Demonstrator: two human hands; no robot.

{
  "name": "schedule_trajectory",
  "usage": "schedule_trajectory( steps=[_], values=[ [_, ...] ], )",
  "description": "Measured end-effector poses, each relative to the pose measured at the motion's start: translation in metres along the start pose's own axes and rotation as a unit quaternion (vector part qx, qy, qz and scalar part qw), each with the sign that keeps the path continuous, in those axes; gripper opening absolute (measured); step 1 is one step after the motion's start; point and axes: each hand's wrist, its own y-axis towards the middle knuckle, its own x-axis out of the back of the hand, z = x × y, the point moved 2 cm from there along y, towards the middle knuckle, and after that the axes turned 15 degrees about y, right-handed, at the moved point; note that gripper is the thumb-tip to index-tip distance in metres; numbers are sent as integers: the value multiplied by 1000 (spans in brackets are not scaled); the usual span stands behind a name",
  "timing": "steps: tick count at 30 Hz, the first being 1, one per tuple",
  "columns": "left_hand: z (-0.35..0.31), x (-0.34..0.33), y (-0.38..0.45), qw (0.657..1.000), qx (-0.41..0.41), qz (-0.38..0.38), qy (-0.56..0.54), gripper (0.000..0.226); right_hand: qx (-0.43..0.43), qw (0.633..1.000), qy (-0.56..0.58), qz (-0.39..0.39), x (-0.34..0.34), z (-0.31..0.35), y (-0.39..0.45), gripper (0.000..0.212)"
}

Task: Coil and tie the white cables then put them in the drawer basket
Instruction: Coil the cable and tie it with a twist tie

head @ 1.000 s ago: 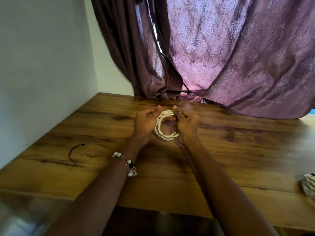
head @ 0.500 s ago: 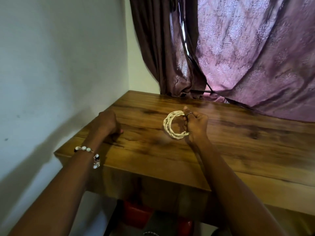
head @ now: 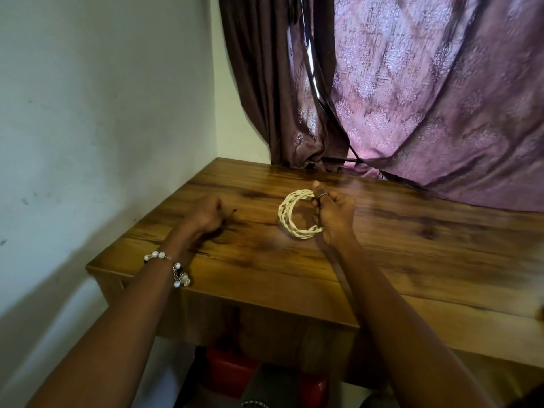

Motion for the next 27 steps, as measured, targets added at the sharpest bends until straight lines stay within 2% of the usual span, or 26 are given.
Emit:
schedule_trajectory(
  steps=[1,3,5,8,11,13,16,21,23,27],
  values=[
    [-9,-5,2,995,-13,15,-97,28,3,1000,0,-2,2,0,3,37],
    [-33,-9,5,977,-30,21,-208,20,16,1000,-14,-4,6,4,9,37],
    [-63,-10,5,959,-45,16,-278,4,36,999,-27,-5,9,11,14,37],
    [-106,-19,6,937,-52,34,-343,10,58,998,-35,-8,11,20,22,37],
    [-134,-42,15,930,-5,58,-363,35,81,995,-49,-21,12,26,32,36],
    [-146,-60,27,936,24,42,-347,45,98,994,-49,-24,15,27,42,37],
    [-162,-77,36,949,51,-18,-310,40,104,991,-71,-37,20,26,54,39],
    [-174,-96,48,967,45,-163,-193,39,87,995,-42,-18,26,24,66,44],
    [-176,-103,51,958,58,-197,-200,33,60,998,-14,2,25,21,66,43],
    [-180,-103,46,929,64,-208,-299,26,36,999,27,19,19,26,58,35]
  ],
)
